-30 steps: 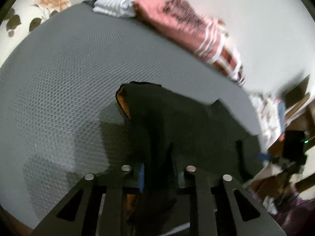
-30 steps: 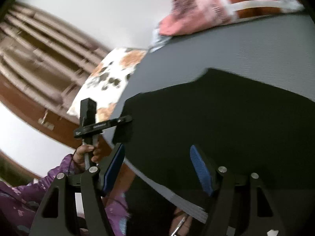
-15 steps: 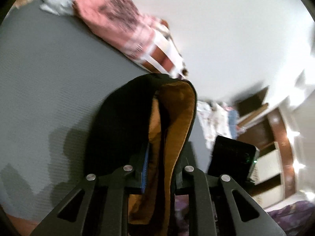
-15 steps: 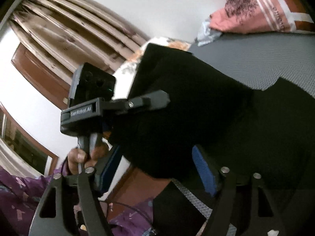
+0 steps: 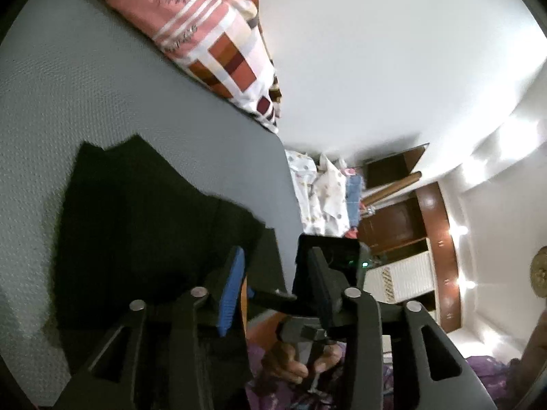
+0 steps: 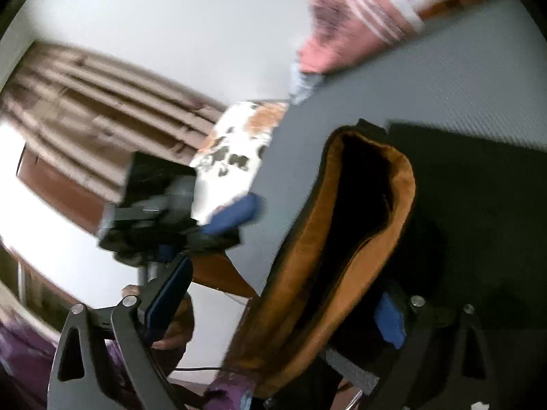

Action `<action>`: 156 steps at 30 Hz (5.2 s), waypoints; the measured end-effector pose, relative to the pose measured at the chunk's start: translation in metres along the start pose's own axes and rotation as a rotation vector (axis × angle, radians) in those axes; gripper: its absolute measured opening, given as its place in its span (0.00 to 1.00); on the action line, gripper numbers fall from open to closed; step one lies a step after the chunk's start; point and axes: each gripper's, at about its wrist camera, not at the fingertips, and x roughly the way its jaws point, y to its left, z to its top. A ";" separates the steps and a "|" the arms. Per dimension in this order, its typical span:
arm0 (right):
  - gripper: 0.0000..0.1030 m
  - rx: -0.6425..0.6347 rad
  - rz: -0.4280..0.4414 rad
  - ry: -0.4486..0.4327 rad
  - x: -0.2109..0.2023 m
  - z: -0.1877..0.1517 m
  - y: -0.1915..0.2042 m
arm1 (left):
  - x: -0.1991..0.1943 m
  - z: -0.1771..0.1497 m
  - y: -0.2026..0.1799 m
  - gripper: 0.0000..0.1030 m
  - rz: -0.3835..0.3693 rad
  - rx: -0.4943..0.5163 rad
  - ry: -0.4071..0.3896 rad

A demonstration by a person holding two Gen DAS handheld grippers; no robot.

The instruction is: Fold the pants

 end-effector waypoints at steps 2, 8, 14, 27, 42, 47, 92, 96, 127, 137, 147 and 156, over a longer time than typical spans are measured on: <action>0.92 0.047 0.015 0.000 -0.003 -0.002 -0.011 | -0.005 -0.003 0.000 0.42 0.029 0.014 -0.010; 0.49 0.012 -0.141 0.108 0.019 -0.006 -0.012 | -0.020 -0.025 0.018 0.44 0.114 -0.015 -0.026; 0.15 -0.041 -0.193 0.120 0.015 0.001 -0.004 | -0.031 -0.044 0.032 0.44 0.176 -0.066 -0.045; 0.12 0.074 -0.328 -0.106 -0.150 0.022 -0.052 | 0.021 -0.060 0.022 0.50 0.210 -0.038 0.053; 0.11 0.202 -0.353 -0.213 -0.219 0.001 -0.117 | 0.091 -0.073 0.014 0.51 0.295 0.016 0.168; 0.11 0.214 -0.327 -0.230 -0.231 -0.002 -0.130 | 0.101 -0.075 0.016 0.52 0.309 0.004 0.181; 0.17 0.328 -0.170 -0.430 -0.306 -0.050 -0.125 | 0.127 -0.077 0.019 0.58 0.319 -0.011 0.180; 0.32 0.360 -0.130 -0.326 -0.297 -0.076 -0.102 | 0.128 -0.080 0.018 0.59 0.318 0.002 0.175; 0.11 0.402 -0.280 -0.333 -0.266 -0.091 -0.094 | 0.129 -0.092 0.012 0.59 0.335 0.028 0.175; 0.10 0.552 -0.187 -0.344 -0.261 -0.109 -0.128 | 0.132 -0.093 0.012 0.59 0.334 0.034 0.164; 0.27 0.335 -0.441 -0.256 -0.269 -0.085 -0.085 | 0.144 -0.100 -0.002 0.59 0.399 0.124 0.174; 0.69 0.156 -0.600 -0.220 -0.273 -0.034 -0.079 | 0.142 -0.104 -0.010 0.59 0.485 0.187 0.125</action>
